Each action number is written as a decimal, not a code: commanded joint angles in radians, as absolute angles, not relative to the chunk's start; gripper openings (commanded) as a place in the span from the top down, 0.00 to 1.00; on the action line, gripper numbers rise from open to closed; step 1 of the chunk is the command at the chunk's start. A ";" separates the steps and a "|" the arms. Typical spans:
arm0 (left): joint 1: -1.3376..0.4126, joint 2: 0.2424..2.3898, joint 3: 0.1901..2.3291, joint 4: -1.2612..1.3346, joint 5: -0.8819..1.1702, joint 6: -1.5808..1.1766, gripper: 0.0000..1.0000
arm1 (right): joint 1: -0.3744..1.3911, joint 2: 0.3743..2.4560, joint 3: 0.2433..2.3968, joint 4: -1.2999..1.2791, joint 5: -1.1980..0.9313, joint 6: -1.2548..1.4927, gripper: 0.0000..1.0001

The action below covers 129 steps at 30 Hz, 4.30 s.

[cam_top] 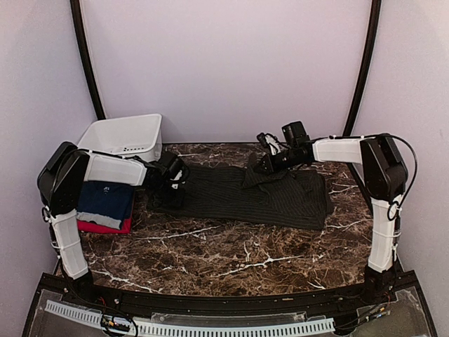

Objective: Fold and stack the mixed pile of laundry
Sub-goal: Fold the 1/3-folded shirt at the center of the board, then adjust the rectangle-folded shirt at the center of the board.

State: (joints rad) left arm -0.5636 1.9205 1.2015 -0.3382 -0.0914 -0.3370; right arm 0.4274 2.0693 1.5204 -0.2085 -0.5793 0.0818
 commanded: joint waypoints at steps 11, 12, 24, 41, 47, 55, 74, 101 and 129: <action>-0.819 1.852 0.986 -0.379 0.012 -0.542 0.67 | 0.431 1.806 1.211 -0.186 -0.577 0.110 1.00; -0.820 1.814 0.980 -0.381 0.015 -0.549 0.65 | 0.432 1.782 1.207 -0.186 -0.584 0.113 1.00; -0.744 1.506 1.030 -0.349 -0.086 -0.588 0.24 | 0.523 1.779 1.315 -0.028 -0.575 0.288 1.00; -0.572 1.272 0.873 -0.271 -0.050 -0.609 0.01 | 0.887 2.022 1.448 0.004 -0.371 0.215 1.00; -0.560 1.280 0.872 -0.288 -0.073 -0.622 0.01 | 0.962 2.093 1.508 -0.144 -0.408 0.094 0.90; -0.557 1.348 0.941 -0.304 -0.032 -0.521 0.01 | 0.934 1.863 1.399 -0.109 -0.517 0.143 0.24; -0.707 1.697 1.101 -0.396 0.012 -0.413 0.29 | 0.539 1.611 1.057 -0.312 -0.299 0.268 0.35; -0.651 1.766 1.094 -0.414 0.072 -0.450 0.67 | 0.318 1.555 0.942 -0.337 -0.343 0.235 0.41; -0.653 1.711 1.191 -0.510 -0.093 -0.360 1.00 | 0.273 1.493 0.912 -0.350 -0.340 0.253 0.45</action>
